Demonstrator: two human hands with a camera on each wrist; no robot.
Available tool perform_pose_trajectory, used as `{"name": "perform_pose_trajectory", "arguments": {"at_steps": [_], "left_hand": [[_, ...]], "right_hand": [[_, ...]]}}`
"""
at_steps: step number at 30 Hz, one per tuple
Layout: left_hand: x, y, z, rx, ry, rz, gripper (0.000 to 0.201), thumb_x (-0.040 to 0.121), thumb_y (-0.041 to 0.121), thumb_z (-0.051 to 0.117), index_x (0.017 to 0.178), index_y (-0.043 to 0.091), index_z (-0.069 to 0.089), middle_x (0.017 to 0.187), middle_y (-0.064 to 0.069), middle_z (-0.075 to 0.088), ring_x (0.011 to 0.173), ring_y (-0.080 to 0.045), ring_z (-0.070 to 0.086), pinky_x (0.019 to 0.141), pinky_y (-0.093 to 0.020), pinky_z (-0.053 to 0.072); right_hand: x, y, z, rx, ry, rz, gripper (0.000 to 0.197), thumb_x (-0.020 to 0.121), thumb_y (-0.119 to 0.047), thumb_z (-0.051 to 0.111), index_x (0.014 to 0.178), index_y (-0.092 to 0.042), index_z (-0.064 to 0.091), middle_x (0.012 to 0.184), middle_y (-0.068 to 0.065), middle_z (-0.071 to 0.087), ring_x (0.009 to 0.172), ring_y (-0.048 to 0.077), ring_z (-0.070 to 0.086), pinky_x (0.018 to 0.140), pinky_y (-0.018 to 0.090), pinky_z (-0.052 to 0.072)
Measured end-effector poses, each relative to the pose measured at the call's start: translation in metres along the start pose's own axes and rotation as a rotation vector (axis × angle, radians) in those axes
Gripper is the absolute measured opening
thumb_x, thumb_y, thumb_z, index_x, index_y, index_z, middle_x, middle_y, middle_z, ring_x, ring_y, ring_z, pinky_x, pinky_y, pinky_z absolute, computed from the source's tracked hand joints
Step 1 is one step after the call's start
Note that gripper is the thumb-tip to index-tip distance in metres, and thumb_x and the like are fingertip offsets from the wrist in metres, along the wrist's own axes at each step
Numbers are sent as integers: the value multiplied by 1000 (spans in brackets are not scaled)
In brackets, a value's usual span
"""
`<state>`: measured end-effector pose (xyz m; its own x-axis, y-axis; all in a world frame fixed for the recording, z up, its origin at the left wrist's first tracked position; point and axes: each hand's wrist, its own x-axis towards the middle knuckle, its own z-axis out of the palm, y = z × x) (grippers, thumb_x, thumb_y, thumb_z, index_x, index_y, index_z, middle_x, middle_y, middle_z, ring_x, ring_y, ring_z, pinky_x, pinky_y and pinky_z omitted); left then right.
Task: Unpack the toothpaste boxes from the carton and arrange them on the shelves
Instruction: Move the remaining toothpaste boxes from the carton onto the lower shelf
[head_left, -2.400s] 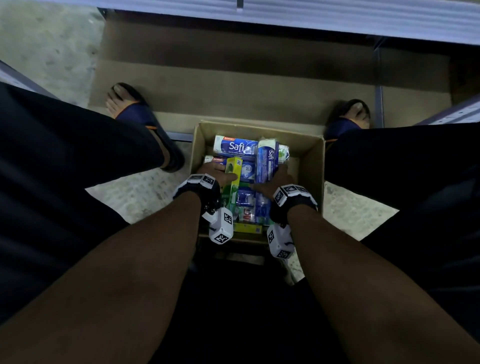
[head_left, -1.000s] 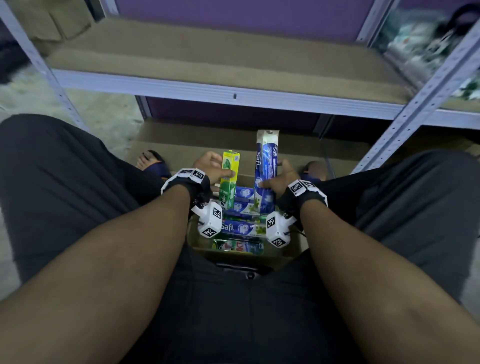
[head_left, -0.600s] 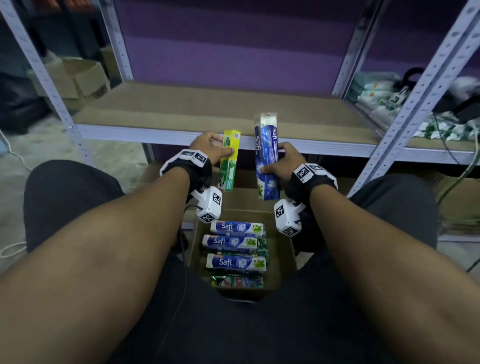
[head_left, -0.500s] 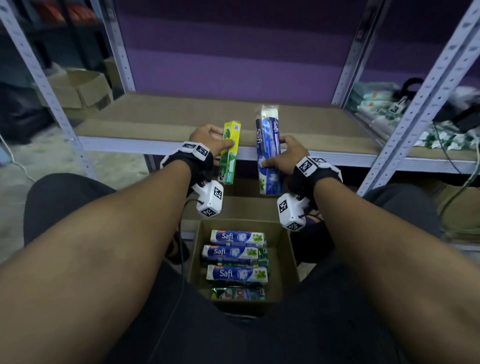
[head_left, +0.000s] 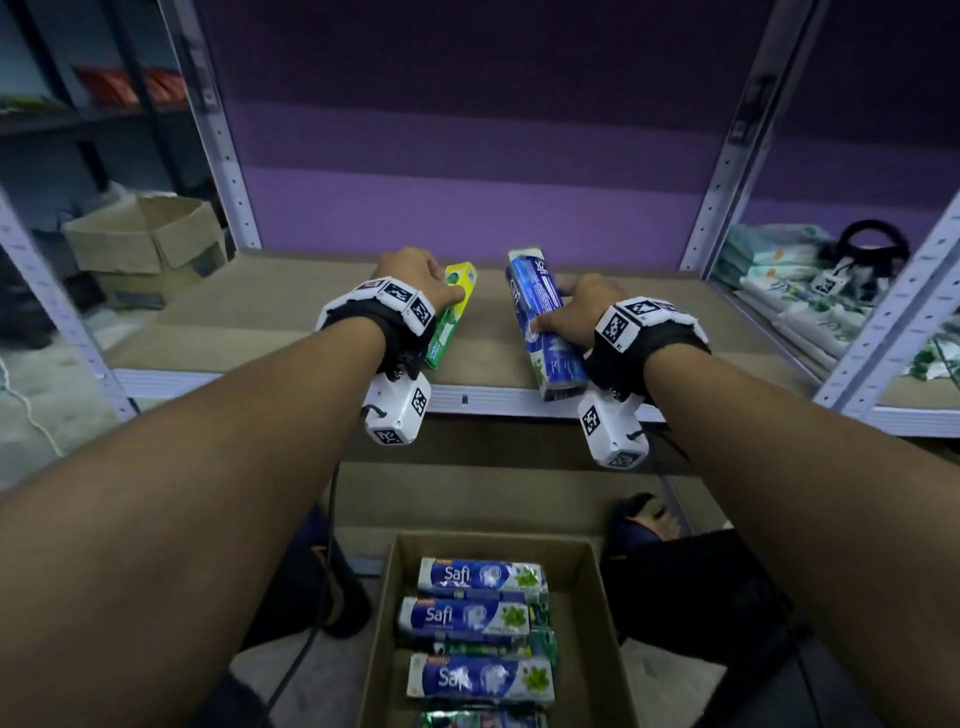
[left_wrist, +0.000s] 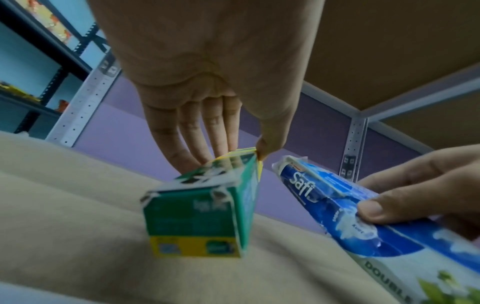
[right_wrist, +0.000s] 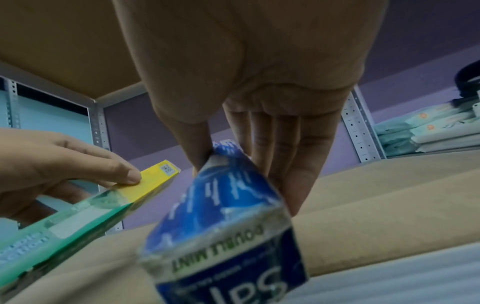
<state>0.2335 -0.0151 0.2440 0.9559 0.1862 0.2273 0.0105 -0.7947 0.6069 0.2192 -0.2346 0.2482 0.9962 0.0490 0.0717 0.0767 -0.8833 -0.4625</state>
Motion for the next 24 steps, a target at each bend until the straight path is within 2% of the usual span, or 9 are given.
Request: {"name": "perform_pose_trajectory", "arguments": {"at_steps": [2, 4, 6, 10, 14, 18, 20, 22, 24], "left_hand": [[11, -1, 4, 140, -43, 21, 26, 75, 40, 73, 82, 15, 68, 84, -10, 66, 79, -27, 59, 77, -33, 52], [20, -4, 10, 250, -78, 34, 37, 77, 42, 72, 90, 8, 73, 94, -14, 71, 89, -31, 65, 84, -36, 55], [28, -8, 16, 324, -126, 54, 42, 79, 45, 70, 97, 7, 73, 100, -15, 71, 96, -33, 65, 87, -40, 55], [41, -13, 22, 402, -179, 80, 43, 83, 45, 68, 102, 6, 72, 106, -14, 70, 101, -31, 64, 90, -40, 54], [48, -16, 24, 405, -184, 78, 43, 83, 44, 69, 103, 6, 71, 110, -13, 68, 104, -30, 62, 93, -40, 52], [49, -20, 29, 403, -189, 65, 44, 83, 47, 69, 104, 8, 71, 112, -12, 67, 105, -30, 61, 93, -39, 52], [48, -23, 32, 392, -193, 58, 42, 82, 46, 70, 103, 10, 71, 110, -12, 67, 102, -30, 62, 91, -38, 53], [47, -26, 35, 382, -189, 56, 40, 81, 46, 70, 101, 12, 71, 107, -12, 68, 99, -31, 63, 88, -37, 54], [44, -27, 35, 385, -185, 56, 38, 81, 48, 69, 101, 15, 70, 106, -11, 67, 96, -32, 63, 84, -34, 53]], "right_hand": [[12, 2, 4, -48, -20, 11, 45, 82, -36, 75, 119, -13, 68, 109, 10, 72, 96, 26, 68, 86, 35, 55], [23, 3, 8, -92, -43, 21, 45, 84, -37, 73, 120, -12, 67, 109, 10, 72, 98, 27, 68, 88, 35, 55], [32, 6, 13, -134, -63, 20, 45, 85, -38, 71, 123, -14, 65, 109, 9, 71, 98, 27, 67, 89, 36, 55], [45, 8, 20, -193, -80, 6, 39, 86, -39, 68, 119, -18, 68, 106, 7, 72, 94, 26, 68, 86, 36, 56], [52, 9, 23, -253, -81, -6, 37, 86, -37, 65, 118, -19, 71, 109, 6, 72, 96, 26, 68, 85, 35, 57], [57, 14, 26, -239, -65, -12, 33, 84, -39, 67, 115, -28, 72, 103, 1, 72, 85, 22, 66, 68, 26, 52], [57, 16, 29, -209, -55, 3, 39, 83, -44, 69, 120, -33, 69, 112, -1, 70, 83, 19, 63, 65, 24, 45], [57, 18, 31, -192, -56, 16, 46, 83, -51, 68, 126, -36, 64, 125, -1, 66, 90, 20, 64, 68, 25, 43], [55, 19, 33, -202, -57, 14, 49, 84, -56, 65, 129, -37, 62, 128, 0, 64, 98, 22, 65, 69, 26, 43]]}}
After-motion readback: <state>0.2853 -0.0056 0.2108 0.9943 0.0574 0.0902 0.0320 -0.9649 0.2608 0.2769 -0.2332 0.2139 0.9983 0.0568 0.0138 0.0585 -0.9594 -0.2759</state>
